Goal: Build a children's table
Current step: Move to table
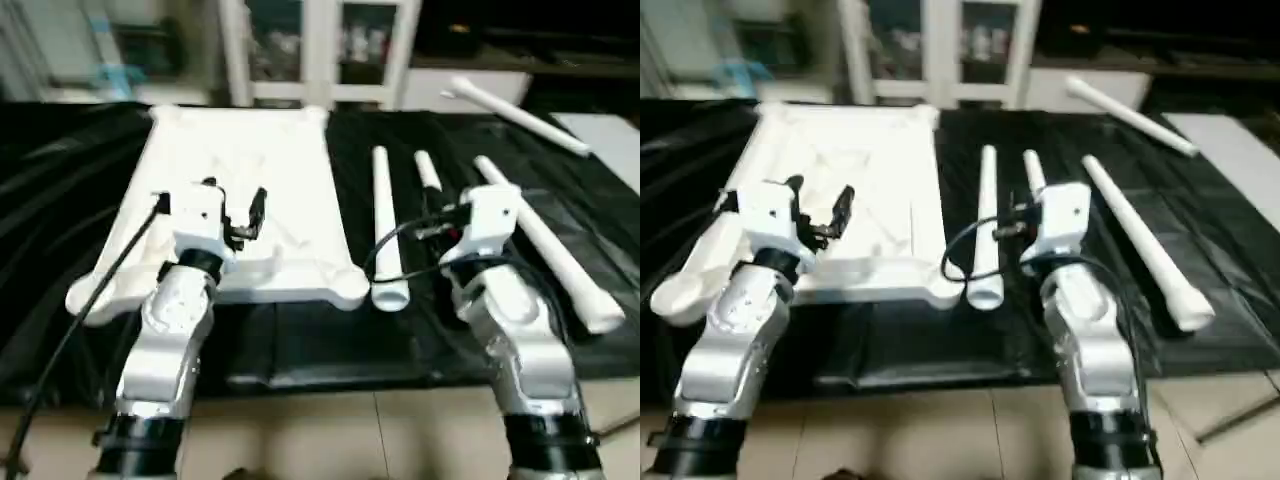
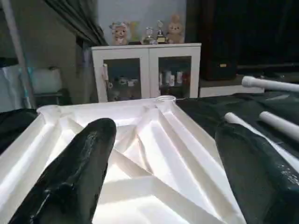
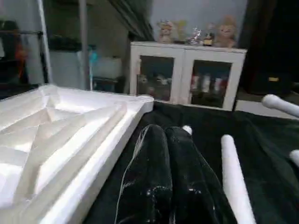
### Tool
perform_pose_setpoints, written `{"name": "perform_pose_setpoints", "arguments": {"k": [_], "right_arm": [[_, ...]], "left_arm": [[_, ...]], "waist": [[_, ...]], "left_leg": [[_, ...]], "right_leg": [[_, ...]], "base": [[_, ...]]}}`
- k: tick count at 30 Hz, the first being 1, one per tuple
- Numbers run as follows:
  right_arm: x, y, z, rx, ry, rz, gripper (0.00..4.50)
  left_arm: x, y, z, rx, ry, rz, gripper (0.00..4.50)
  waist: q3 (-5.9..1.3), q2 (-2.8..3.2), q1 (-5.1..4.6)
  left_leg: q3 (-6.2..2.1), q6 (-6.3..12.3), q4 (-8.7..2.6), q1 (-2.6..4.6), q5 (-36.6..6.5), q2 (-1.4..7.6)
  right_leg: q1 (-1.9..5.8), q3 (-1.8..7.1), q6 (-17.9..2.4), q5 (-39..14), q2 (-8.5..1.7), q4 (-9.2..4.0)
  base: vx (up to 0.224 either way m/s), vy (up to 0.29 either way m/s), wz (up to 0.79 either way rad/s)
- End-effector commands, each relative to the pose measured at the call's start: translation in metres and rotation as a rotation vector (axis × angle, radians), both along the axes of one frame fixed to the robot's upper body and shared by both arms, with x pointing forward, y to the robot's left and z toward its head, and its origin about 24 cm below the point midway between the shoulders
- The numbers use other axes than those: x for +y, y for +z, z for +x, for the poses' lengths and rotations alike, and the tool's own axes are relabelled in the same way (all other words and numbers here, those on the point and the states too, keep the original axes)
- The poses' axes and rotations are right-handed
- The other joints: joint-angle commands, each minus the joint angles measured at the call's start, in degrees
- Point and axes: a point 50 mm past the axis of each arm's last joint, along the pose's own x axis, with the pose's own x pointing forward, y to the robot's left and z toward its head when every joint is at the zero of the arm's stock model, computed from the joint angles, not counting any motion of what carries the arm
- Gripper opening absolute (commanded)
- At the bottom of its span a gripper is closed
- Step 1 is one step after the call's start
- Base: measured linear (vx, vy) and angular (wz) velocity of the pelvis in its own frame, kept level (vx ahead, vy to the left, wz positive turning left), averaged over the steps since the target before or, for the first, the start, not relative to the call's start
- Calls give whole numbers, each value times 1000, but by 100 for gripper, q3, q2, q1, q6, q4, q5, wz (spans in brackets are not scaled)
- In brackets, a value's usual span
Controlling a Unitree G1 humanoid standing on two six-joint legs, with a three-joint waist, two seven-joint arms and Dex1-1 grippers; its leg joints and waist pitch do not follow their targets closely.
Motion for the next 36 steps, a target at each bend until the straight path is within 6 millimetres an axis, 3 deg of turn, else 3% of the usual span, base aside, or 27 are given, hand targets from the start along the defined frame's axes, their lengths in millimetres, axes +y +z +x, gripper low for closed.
{"name": "perform_pose_setpoints", "arguments": {"k": [1,3,4,5,6,8,9,11,12,14,15,17,18,19,21,23,24,25,26,27,29,30,31,32,33,35,36], "right_arm": [[0,2,3,-6,5,8,0],[0,3,4,-5,6,8,0],[0,3,4,-5,9,6,0],[-1,3,6,-5,14,2,0],[-1,3,7,-4,16,-1,0],[-4,4,10,-2,15,-5,0],[-5,4,12,-2,13,-4,0],[-6,4,13,-1,5,-9,0],[-8,4,14,1,-2,-13,0],[-9,5,16,2,-6,-15,0],[-10,5,16,4,-11,-18,0],[-12,3,16,18,-27,-27,0],[-13,1,15,23,-32,-33,0],[-14,0,15,28,-35,-38,0],[-15,0,15,30,-39,-47,0],[-16,-1,15,30,-41,-47,0],[-16,-1,16,30,-42,-47,0],[-17,0,16,29,-47,-49,0],[-17,1,16,29,-48,-49,0],[-17,1,16,29,-50,-53,0],[-18,1,16,29,-51,-55,0],[-18,1,16,30,-53,-60,0],[-18,1,16,30,-54,-63,0],[-18,1,15,31,-52,-63,0],[-18,0,15,32,-51,-63,0],[-18,0,15,32,-47,-63,0],[-18,0,15,33,-47,-65,0]], "left_arm": [[4,4,-1,-11,19,25,386],[5,4,0,-9,29,28,386],[5,4,0,-9,34,31,386],[6,5,2,-9,48,40,386],[6,5,3,-12,57,48,386],[6,6,5,-16,68,54,386],[6,6,6,-16,73,58,386],[7,6,6,-16,77,62,386],[7,7,7,-15,80,63,386],[7,7,9,-16,84,62,386],[7,8,9,-15,86,61,386],[8,7,10,-10,88,63,386],[7,6,10,-10,90,64,386],[7,6,10,-9,90,63,386],[6,5,10,-7,89,60,386],[5,5,11,-6,89,60,386],[4,5,11,-5,88,61,386],[3,5,12,-4,87,61,386],[3,5,12,-3,87,61,386],[3,5,13,-4,88,60,386],[3,5,13,-4,88,59,386],[3,5,14,-5,91,61,386],[3,5,14,-5,91,63,386],[4,5,14,-5,92,63,386],[4,5,13,-5,93,63,386],[4,5,13,-5,98,64,386],[5,5,13,-5,104,66,386]], "waist": [[-232,-133,111],[-364,169,126],[-415,306,89],[-526,323,-224],[-504,307,-152],[-474,259,-140],[-484,175,-108],[-360,-119,-16],[-401,-270,222],[-318,-298,233],[-331,-235,214],[-437,46,174],[-575,363,97],[-633,270,31],[-599,181,1],[-536,25,38],[-538,-179,45],[-550,-371,113],[-610,-382,217],[-572,-390,165],[-499,-171,93],[-494,211,30],[-489,290,-37],[-482,344,-211],[-541,202,-227],[-533,186,-303],[-549,59,-300]], "left_leg": [[577,221,408,-15,-947,-35],[512,514,-418,193,-1131,468],[165,684,-834,406,-916,776],[-879,1887,-1257,988,37,1610],[-905,2652,-1000,1094,1622,1331],[-845,2964,-1035,847,2628,890],[-717,2748,-1074,716,2350,452],[-322,2346,-848,187,621,-312],[465,1547,421,-49,-560,-500],[640,624,578,-92,-1178,-197],[678,431,378,87,-1468,-71],[613,581,-460,441,-1223,235],[-410,1207,-1196,1121,498,1822],[-703,1807,-1224,1284,1522,2084],[-295,2670,-887,1244,4535,1482],[309,2766,-981,775,3600,689],[583,2593,-747,526,1808,105],[704,2530,-71,52,609,-443],[807,1502,379,36,-824,-333],[758,604,438,-58,-1101,-278],[666,312,220,138,-1327,-125],[531,435,-362,406,-975,250],[227,601,-777,607,-539,761],[-672,1693,-1507,617,220,1738],[-639,2136,-1179,922,757,1426],[-677,2911,-1128,857,1835,949],[-681,2876,-1100,734,1815,316]], "right_leg": [[267,153,-1415,-2051,-1180,-1241],[708,-290,-410,-1500,-1062,-1147],[675,-459,-95,-942,-690,-859],[-287,-71,382,-971,-196,571],[-725,373,193,-1396,-179,815],[-787,756,144,-928,-115,907],[-647,893,-100,-461,-26,558],[-73,946,-1989,229,-330,-386],[241,975,-2889,50,-744,-865],[271,768,-2159,-462,-986,-822],[353,715,-1628,-1075,-1107,-970],[452,690,-501,-744,-671,-1059],[-143,252,651,-389,-265,-52],[-532,313,836,-809,-352,492],[-1063,846,444,-236,-448,782],[-659,850,-191,892,-205,202],[-329,823,-1601,1428,-307,-330],[10,875,-2069,1390,-508,-556],[170,915,-2700,1082,-848,-820],[119,956,-2523,1393,-789,-705],[63,862,-1671,109,-964,-988],[80,534,-591,-941,-841,-1284],[-22,244,66,-721,-470,-1043],[-192,120,1009,-1316,-266,422],[-862,524,677,-1288,-278,828],[-740,900,30,-646,-285,614],[-418,950,-647,-296,-158,165]], "base": [[-6,-206,46],[13,-185,44],[29,-203,66],[26,-217,70],[26,-217,70],[-9,-237,59],[-27,-256,59],[-52,-325,68],[-55,-335,71],[-55,-314,48],[-51,-308,39],[-43,-288,43],[-42,-296,41],[-20,-272,20],[-9,-218,15],[-46,-282,1],[-48,-320,-5],[-51,-336,8],[-72,-316,21],[-72,-316,21],[-74,-280,5],[-70,-255,2],[-77,-234,-9],[-85,-266,-12],[-85,-266,-12],[-79,-281,27],[-87,-284,33]]}}
